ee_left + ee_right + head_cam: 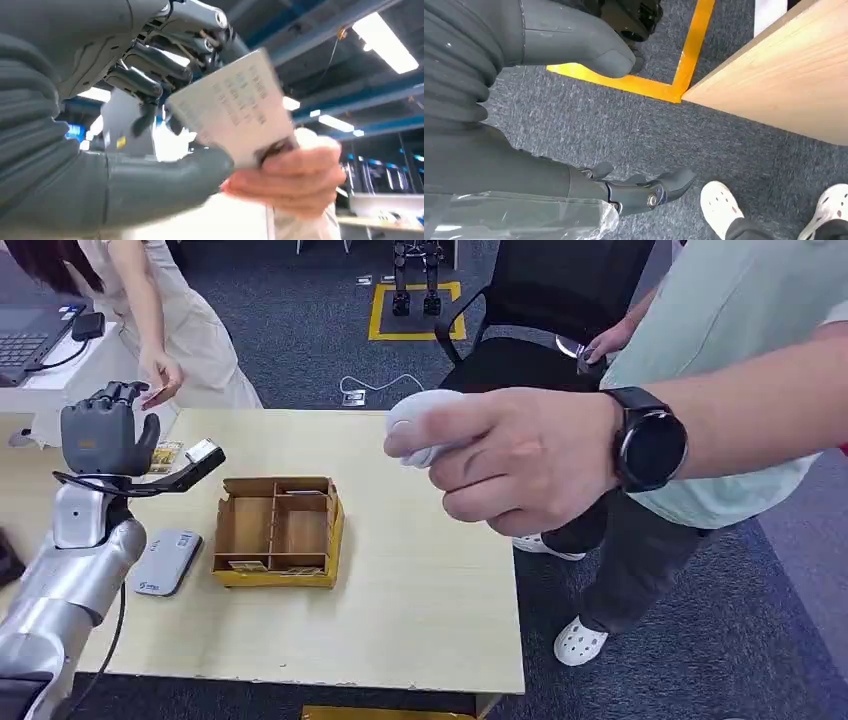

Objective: Pass the card to the sensor for recognition and then transmit it.

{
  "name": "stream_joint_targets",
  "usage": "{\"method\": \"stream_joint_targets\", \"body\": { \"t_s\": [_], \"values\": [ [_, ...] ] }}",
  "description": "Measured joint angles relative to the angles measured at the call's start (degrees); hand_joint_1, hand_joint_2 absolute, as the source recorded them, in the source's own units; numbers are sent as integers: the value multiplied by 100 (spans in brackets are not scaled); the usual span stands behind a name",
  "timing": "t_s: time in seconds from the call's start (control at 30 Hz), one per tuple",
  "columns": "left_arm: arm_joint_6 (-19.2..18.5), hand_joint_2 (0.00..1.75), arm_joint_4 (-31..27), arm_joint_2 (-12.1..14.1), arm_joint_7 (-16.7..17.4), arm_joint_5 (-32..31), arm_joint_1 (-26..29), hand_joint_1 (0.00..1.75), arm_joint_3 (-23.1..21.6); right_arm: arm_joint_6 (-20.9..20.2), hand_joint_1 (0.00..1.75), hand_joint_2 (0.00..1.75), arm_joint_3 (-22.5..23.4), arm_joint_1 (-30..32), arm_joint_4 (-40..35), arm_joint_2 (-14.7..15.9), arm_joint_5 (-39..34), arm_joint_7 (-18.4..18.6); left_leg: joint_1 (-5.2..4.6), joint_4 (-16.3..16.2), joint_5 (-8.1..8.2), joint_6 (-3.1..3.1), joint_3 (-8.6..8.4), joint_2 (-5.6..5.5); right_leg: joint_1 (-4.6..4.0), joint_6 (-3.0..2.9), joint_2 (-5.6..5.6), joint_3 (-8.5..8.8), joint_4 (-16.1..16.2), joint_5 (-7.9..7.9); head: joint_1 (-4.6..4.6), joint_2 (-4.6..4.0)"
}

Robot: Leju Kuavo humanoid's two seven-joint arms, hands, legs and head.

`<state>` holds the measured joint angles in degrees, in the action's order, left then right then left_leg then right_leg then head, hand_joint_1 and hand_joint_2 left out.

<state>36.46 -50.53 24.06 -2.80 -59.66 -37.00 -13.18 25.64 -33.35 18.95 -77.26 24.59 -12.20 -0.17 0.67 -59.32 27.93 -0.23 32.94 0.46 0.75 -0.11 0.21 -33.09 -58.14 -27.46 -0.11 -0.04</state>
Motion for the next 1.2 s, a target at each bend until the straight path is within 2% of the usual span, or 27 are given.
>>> {"method": "stream_joint_targets", "body": {
  "t_s": [0.17,0.3,0.4,0.53,0.67,1.0,1.1,1.2],
  "values": [
    [-587,175,0,-37,-92,480,6,0,2,90,0,175,-83,-27,-18,24,-4,72,1,0,0,0,0,0,0,0,0,0,0,1,0,0],
    [-1711,175,-22,24,-361,1125,23,0,0,96,0,175,-116,-28,-66,42,24,195,5,0,0,0,0,2,-1,-1,1,0,-1,1,2,0],
    [-2717,175,-208,158,-549,1623,81,0,-9,57,0,175,-120,-27,-107,85,77,258,5,0,-1,-1,1,2,-1,-1,2,-4,-4,1,2,0],
    [-3817,175,-606,524,-808,2238,120,0,-92,-81,0,175,-72,-21,-151,120,197,306,5,0,-1,-1,4,4,-2,-1,3,-9,-4,0,0,0],
    [-4743,175,-1066,856,-1055,2870,175,0,-142,-250,0,175,-19,-26,-140,120,286,277,6,1,-1,-1,7,4,-2,-1,4,-10,-4,0,0,0],
    [-5965,175,-2226,1794,-1366,3845,183,0,-476,-590,0,175,267,-64,57,68,516,76,5,1,-1,-1,7,6,-2,-1,4,-11,-4,1,0,0],
    [-6040,175,-2588,2173,-1425,3900,279,0,-668,-660,0,175,367,-73,144,5,551,35,5,1,-1,-1,7,7,-2,-1,4,-12,-4,0,-2,0],
    [-5882,175,-3052,2518,-1407,3725,536,0,-802,-754,0,175,466,-70,241,-75,608,9,5,3,0,-2,7,7,-2,-3,5,-13,-4,-2,0,0]
  ]
}}
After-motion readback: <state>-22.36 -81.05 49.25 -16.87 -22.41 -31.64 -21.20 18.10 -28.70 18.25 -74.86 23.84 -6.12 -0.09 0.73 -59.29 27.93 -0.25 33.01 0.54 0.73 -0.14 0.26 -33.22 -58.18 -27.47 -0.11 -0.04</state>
